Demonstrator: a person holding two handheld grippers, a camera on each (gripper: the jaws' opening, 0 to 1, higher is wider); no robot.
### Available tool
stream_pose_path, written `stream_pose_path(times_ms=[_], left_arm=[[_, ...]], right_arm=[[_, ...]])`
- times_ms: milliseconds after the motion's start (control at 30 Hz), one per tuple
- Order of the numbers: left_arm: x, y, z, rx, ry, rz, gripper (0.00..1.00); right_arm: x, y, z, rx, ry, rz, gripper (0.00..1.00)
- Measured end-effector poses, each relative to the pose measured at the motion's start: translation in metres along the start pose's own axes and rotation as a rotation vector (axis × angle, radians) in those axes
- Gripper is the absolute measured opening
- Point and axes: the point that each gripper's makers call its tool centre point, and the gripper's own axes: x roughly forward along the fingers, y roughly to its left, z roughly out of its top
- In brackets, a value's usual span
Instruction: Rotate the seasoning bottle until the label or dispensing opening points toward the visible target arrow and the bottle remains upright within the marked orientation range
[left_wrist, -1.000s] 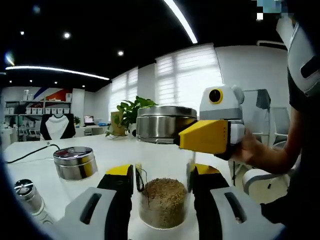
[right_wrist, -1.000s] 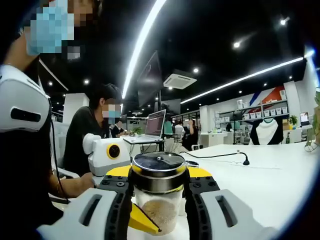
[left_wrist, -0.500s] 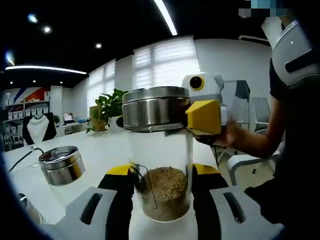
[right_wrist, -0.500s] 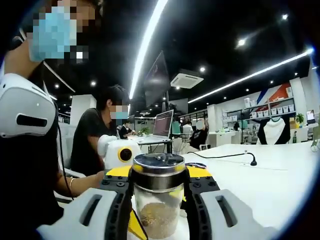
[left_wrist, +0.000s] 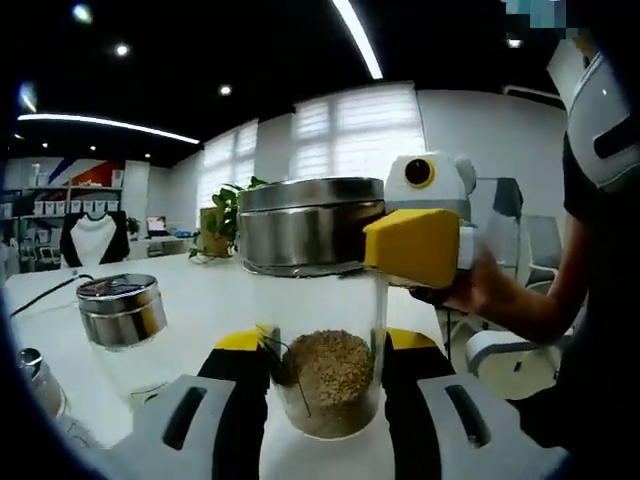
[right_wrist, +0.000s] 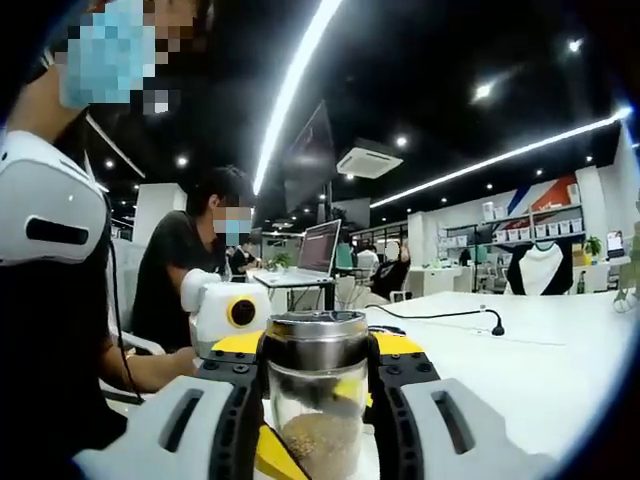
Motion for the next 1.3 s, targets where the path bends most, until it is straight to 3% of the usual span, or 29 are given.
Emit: stream_pose_path(times_ms=[300,500,800,933,1033,1300], left_arm=[[0.003,0.014,-0.010,-0.054,0.007,0.134,0.46],[0.003,0.020,-0.014,-0.037,0.023,0.233,0.46],[0.005,0.022,-0.023,-0.037,0.047,0.278,0.46],[0.006,0.022,-0.026,-0.042,0.047,0.295,0.46],[0.005,0.024,-0.027,-0.028,0.068,0.341,0.46],[0.001,0.030,-0.026,-0.011,0.068,0.393,0.45]], right_arm=[[0.001,-0.012,-0.011,-0.006,0.032,-0.175,0.36],[0.000,-0.013,-0.014,-0.012,0.039,-0.246,0.36],[-0.001,-0.016,-0.028,-0.045,0.086,-0.352,0.38],[-0.001,-0.017,-0.029,-0.047,0.075,-0.402,0.39],[0.001,-0.020,-0.033,-0.074,0.100,-0.445,0.40],[0.007,-0.024,-0.037,-0.106,0.119,-0.480,0.44]])
